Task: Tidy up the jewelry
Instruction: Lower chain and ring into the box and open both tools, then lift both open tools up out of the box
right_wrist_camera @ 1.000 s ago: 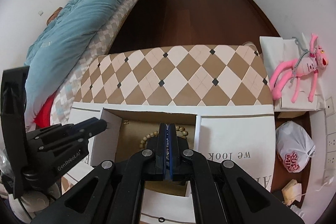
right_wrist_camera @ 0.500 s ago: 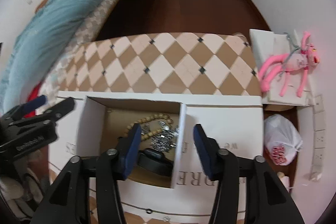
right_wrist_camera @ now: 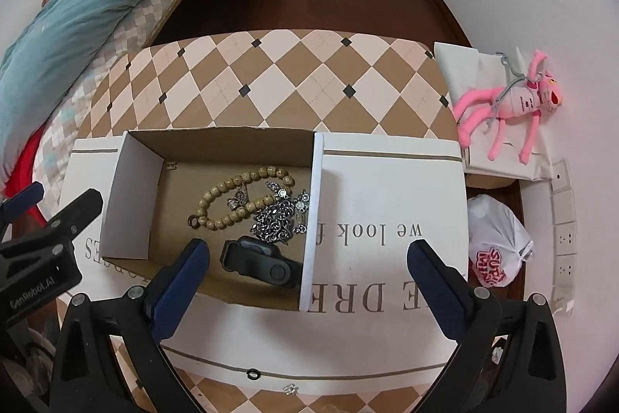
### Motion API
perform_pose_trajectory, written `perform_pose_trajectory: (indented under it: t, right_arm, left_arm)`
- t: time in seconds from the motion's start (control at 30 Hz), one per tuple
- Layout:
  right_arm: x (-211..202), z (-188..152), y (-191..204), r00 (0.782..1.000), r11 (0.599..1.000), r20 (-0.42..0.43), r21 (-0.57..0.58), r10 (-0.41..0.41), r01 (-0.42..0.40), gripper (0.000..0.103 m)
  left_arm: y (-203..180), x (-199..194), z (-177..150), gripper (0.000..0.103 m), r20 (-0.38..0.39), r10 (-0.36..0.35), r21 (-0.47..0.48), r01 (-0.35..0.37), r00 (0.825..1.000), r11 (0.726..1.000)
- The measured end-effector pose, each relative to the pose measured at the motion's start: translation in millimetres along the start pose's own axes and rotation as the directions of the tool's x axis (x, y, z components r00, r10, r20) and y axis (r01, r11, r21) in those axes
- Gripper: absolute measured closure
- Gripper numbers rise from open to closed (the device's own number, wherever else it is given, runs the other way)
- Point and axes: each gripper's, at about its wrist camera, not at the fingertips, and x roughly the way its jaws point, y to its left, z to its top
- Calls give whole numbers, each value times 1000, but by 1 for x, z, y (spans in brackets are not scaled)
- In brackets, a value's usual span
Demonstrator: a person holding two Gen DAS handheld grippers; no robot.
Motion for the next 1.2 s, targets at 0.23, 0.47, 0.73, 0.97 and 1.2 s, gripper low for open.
perform_pose_trajectory:
  t: [0.23, 0.47, 0.73, 0.97, 1.2]
  right_arm:
    - [-24, -10, 0, 998, 1000, 55, 18, -8, 7, 0]
    - [-57, -28, -2, 987, 998, 147, 32, -56, 52, 0]
    - [-109, -56, -1, 964, 997, 256, 41, -76, 67, 0]
    - [-146, -76, -3, 943, 997, 325, 60, -70, 53, 0]
    - [-164, -91, -11, 936, 995, 349, 94, -46, 14, 0]
  left_arm:
    - [-2, -21, -10, 0, 26, -13, -9, 14, 1000, 1000]
    - [-4, -57, -29, 0, 72, -18, -33, 21, 997, 999]
    - [-6, -107, -45, 0, 167, -39, -40, 46, 985, 998]
    - [-10, -142, -55, 0, 220, -68, -17, 74, 973, 997]
    - [-7, -141, -69, 0, 194, -41, -36, 49, 980, 998]
